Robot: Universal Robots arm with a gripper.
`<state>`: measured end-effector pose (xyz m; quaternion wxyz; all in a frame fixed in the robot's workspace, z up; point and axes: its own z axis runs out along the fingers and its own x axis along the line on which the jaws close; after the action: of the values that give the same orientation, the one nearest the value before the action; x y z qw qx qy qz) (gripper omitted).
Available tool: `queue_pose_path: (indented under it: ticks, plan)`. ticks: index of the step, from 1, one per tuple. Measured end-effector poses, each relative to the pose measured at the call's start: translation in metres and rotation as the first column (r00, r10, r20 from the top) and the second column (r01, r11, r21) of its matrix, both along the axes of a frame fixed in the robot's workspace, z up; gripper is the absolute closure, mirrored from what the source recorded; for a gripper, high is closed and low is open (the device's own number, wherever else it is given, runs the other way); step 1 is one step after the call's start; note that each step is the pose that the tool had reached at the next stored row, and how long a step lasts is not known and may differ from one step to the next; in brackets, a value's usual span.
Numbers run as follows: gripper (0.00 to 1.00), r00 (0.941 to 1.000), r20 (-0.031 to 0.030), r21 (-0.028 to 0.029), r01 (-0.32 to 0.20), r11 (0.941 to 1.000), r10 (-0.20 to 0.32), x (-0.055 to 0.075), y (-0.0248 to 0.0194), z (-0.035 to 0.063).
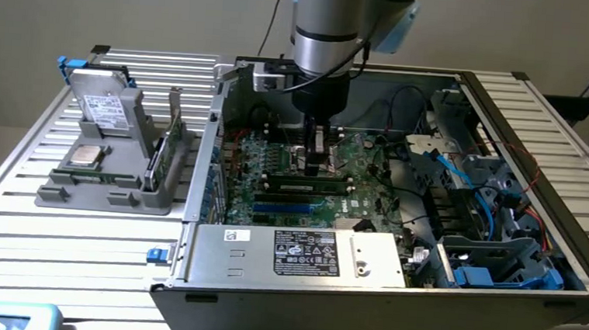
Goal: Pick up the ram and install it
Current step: 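Press down the ram until it locks into place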
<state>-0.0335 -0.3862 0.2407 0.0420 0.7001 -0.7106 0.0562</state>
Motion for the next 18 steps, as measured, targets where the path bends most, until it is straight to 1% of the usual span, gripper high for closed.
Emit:
queue_pose_path:
  ticks: [2, 10, 14, 18]
  plan:
    - [0.89, 1.0000, -0.0002, 0.0000, 0.000, 1.0000, 0.000, 0.0023, -0.0001, 0.0003]
    - [0.89, 1.0000, -0.0007, -0.0007, 0.004, 1.0000, -0.004, 0.0026, 0.0000, 0.0006]
    - [0.89, 0.9986, -0.0005, -0.0004, 0.054, 0.9986, -0.054, 0.0027, 0.0001, 0.0004]
    - [0.89, 0.9932, -0.0006, -0.0005, 0.116, 0.9932, -0.116, 0.0026, 0.0000, 0.0003]
